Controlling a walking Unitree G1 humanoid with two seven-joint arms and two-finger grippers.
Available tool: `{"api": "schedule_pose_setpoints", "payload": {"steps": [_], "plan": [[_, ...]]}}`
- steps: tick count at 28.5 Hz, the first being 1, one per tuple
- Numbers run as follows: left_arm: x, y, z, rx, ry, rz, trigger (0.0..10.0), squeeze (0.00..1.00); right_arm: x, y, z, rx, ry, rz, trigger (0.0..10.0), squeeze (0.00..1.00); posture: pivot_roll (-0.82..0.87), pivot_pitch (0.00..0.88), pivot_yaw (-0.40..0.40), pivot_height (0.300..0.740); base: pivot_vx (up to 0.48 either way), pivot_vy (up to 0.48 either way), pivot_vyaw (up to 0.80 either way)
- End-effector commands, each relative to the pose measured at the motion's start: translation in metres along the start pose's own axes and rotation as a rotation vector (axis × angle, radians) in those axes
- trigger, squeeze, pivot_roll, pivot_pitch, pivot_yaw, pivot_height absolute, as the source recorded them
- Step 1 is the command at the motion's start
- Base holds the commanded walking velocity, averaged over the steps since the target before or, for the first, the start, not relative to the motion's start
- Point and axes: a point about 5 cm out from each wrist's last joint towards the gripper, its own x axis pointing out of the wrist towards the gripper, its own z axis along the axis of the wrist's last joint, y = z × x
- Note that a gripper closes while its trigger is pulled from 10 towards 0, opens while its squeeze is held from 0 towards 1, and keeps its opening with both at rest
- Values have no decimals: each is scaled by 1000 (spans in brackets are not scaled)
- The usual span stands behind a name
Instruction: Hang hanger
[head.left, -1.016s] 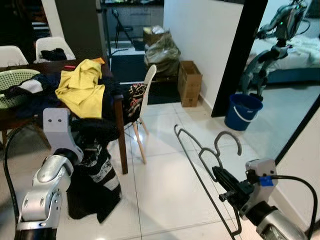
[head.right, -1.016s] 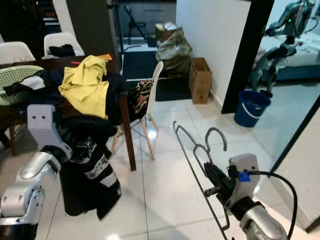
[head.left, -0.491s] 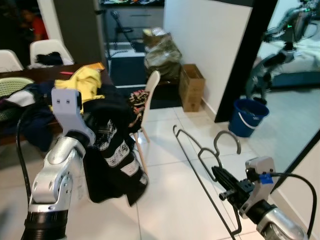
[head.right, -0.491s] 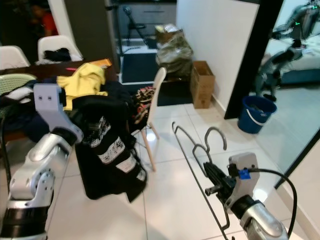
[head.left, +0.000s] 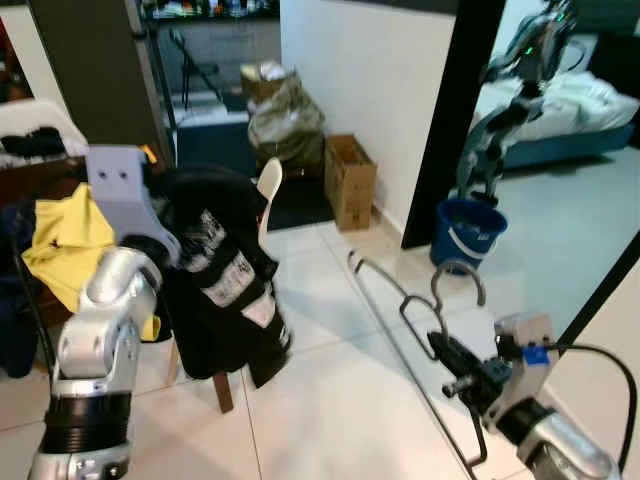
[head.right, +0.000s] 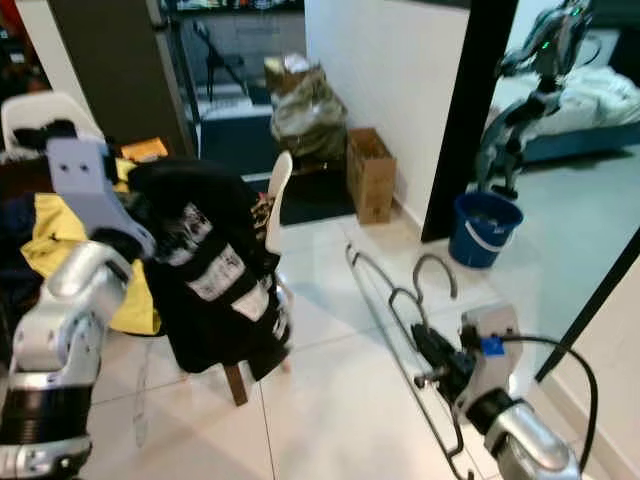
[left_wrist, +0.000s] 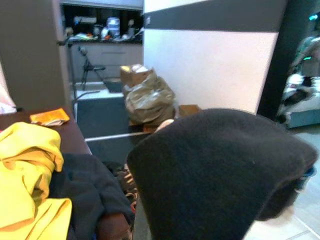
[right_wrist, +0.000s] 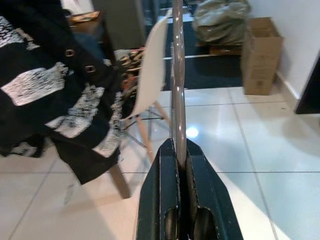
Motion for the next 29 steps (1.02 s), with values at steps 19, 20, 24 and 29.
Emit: {"api": "schedule_pose_setpoints", "payload": {"steps": [19,20,24,29], "plan": [[15,48,70,167,-246,272,10000,0,0,3,1,-10,-7,-3,10000,0,-87,0,26,740,387,0,324],[15,53,72,173,-250,294,10000,0,0,2,1,-5,-12,-6,10000,0,-87,0,28,740,386,0,0],[13,68,72,197,-237,359,10000,0,0,3,2,3,-18,-12,10000,0,-87,0,30,740,370,0,0],[11,93,51,171,-130,464,10000,0,0,3,2,9,-21,-14,10000,0,-85,0,30,740,177,0,0]]}}
